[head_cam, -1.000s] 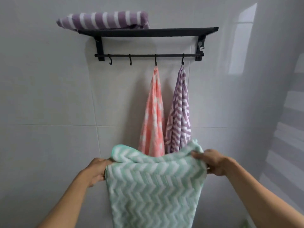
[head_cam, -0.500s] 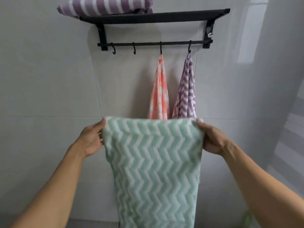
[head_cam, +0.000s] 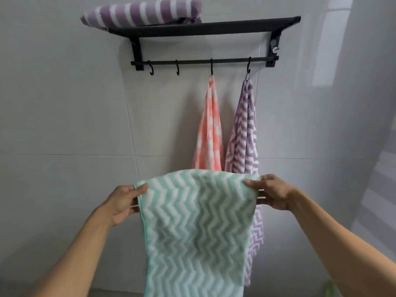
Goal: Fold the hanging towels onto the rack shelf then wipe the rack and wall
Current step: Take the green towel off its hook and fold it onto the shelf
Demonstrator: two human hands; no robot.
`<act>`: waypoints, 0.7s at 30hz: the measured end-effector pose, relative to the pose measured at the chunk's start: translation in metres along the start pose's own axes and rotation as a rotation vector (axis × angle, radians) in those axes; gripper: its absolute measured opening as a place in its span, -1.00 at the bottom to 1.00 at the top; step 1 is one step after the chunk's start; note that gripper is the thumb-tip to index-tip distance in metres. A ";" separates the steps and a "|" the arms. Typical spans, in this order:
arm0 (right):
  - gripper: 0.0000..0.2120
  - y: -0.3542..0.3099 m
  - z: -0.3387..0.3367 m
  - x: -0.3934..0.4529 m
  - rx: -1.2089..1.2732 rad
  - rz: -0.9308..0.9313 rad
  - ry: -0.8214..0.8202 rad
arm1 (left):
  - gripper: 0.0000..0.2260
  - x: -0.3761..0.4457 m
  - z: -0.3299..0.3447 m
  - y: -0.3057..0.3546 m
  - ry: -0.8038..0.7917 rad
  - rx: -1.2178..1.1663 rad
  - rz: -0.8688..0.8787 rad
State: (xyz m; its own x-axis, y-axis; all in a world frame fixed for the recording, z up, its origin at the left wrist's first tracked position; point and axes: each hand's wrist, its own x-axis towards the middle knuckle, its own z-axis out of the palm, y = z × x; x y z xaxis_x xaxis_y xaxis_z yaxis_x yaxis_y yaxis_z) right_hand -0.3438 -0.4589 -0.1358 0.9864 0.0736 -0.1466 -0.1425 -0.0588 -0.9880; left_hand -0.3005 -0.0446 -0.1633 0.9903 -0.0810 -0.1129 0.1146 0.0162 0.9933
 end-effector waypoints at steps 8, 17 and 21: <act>-0.48 -0.015 0.000 -0.006 0.066 -0.008 -0.159 | -0.33 -0.004 -0.008 0.042 -0.133 -0.132 0.080; -0.43 -0.004 0.006 -0.002 0.158 -0.015 -0.136 | -0.22 -0.002 -0.006 0.012 -0.159 -0.088 0.067; -0.37 -0.004 -0.003 0.003 0.124 -0.076 0.015 | -0.69 -0.002 0.007 0.000 0.120 -0.092 0.033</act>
State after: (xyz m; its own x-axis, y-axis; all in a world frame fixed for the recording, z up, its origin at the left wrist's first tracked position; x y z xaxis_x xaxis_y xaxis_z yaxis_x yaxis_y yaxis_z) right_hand -0.3398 -0.4611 -0.1325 0.9958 0.0578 -0.0710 -0.0750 0.0699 -0.9947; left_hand -0.3027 -0.0513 -0.1628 0.9953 0.0406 -0.0883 0.0834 0.1083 0.9906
